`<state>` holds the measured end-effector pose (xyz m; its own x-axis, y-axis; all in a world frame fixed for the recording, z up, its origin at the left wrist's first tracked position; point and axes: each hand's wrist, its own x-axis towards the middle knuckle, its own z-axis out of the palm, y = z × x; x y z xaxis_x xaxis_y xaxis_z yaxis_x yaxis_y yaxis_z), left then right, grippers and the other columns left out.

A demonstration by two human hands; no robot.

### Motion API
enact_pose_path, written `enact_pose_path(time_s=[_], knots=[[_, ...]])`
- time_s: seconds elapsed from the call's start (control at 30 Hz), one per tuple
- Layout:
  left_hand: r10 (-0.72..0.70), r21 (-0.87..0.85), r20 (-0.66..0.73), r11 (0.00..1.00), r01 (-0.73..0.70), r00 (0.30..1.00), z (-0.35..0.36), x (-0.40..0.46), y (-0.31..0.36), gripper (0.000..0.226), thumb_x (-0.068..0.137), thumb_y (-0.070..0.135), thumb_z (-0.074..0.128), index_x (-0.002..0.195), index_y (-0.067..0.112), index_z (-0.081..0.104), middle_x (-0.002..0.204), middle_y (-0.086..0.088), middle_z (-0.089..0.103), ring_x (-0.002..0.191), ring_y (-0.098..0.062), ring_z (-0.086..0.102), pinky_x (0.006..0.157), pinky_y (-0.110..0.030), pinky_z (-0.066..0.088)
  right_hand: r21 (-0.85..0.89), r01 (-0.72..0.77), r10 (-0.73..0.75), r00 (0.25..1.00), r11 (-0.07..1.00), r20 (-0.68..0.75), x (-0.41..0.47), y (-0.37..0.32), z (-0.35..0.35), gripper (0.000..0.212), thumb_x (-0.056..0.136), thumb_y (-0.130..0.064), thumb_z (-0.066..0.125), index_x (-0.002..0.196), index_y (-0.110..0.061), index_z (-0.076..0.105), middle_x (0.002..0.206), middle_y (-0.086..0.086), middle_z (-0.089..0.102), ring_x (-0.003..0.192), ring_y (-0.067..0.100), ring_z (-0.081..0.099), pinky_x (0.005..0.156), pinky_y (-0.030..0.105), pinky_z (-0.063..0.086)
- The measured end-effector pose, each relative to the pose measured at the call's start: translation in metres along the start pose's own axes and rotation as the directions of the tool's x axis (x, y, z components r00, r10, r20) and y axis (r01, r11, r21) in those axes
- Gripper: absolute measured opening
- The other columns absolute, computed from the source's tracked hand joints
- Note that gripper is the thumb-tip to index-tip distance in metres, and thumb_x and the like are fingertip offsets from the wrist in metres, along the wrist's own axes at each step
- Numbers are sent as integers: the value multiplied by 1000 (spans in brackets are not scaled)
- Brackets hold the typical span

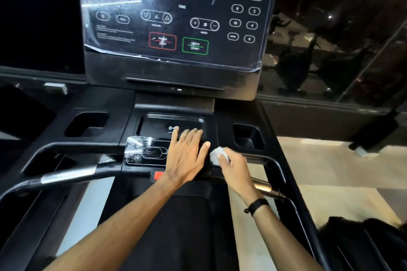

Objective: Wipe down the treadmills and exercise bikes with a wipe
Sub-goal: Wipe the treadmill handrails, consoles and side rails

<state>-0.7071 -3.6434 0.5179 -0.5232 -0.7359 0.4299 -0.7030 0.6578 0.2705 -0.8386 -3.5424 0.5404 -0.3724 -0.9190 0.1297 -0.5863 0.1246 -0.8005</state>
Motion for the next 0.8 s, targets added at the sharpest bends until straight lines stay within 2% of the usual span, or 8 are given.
enact_pose_path(time_s=[0.2, 0.33, 0.47, 0.57, 0.63, 0.7, 0.73, 0.8], knots=[[-128, 13, -52, 992, 129, 990, -28, -22, -32, 61, 102, 49, 24, 140, 10, 52, 144, -9, 55, 139, -26, 44, 124, -44, 4, 18, 57, -53, 984, 998, -169, 28, -18, 26, 19, 102, -21, 52, 92, -14, 66, 90, -1, 64, 89, 15, 57, 80, 28, 41], [-207, 17, -127, 977, 211, 970, -41, -33, -60, 57, 102, 45, 28, 137, 9, 55, 141, -9, 57, 136, -27, 48, 124, -45, 6, -127, 83, -104, 979, 988, -175, 39, -23, 47, 21, 102, -30, 50, 98, -21, 68, 93, -8, 54, 93, 16, 47, 84, 38, 39], [-246, -19, -167, 969, 246, 955, -47, -36, -77, 53, 101, 43, 31, 133, 8, 57, 138, -10, 59, 135, -27, 49, 124, -46, 7, -154, 91, -117, 978, 984, -174, 44, -39, 54, 33, 96, -41, 41, 98, -22, 68, 103, -7, 56, 99, 17, 45, 87, 38, 34], [-256, -45, -187, 967, 252, 949, -53, -37, -95, 51, 101, 41, 33, 130, 8, 58, 136, -10, 61, 133, -27, 51, 124, -47, 8, -123, 99, -130, 951, 987, -280, 46, -52, 56, 36, 94, -40, 37, 97, -23, 69, 108, -4, 59, 103, 20, 48, 88, 37, 34], [-263, -57, -186, 965, 257, 947, -55, -34, -104, 52, 101, 41, 31, 129, 8, 58, 134, -10, 62, 132, -27, 52, 124, -46, 7, -154, 133, -189, 876, 979, -444, 41, -47, 49, 39, 95, -38, 36, 108, -23, 70, 114, -1, 62, 105, 20, 50, 89, 32, 33], [-257, -85, -177, 966, 245, 950, -54, -29, -112, 51, 101, 41, 31, 128, 7, 59, 132, -10, 64, 131, -26, 53, 124, -45, 6, -316, 103, -267, 801, 943, -535, 31, -30, 50, 40, 99, -28, 40, 127, -14, 64, 131, 6, 59, 117, 24, 49, 97, 31, 31], [-240, -100, -170, 969, 226, 956, -53, -25, -115, 51, 102, 40, 30, 128, 8, 59, 131, -10, 64, 130, -26, 54, 124, -45, 6, -406, 59, -277, 818, 912, -503, 23, -20, 59, 43, 101, -24, 39, 138, -9, 56, 144, 12, 51, 128, 28, 46, 106, 36, 30], [-207, -124, -158, 974, 188, 966, -49, -22, -117, 50, 102, 40, 30, 128, 9, 58, 130, -10, 65, 130, -25, 54, 124, -46, 6, -526, 39, -225, 929, 850, -294, 0, -7, 89, 56, 106, -29, 26, 155, -2, 27, 164, 18, 18, 151, 31, 21, 119, 49, 19]])
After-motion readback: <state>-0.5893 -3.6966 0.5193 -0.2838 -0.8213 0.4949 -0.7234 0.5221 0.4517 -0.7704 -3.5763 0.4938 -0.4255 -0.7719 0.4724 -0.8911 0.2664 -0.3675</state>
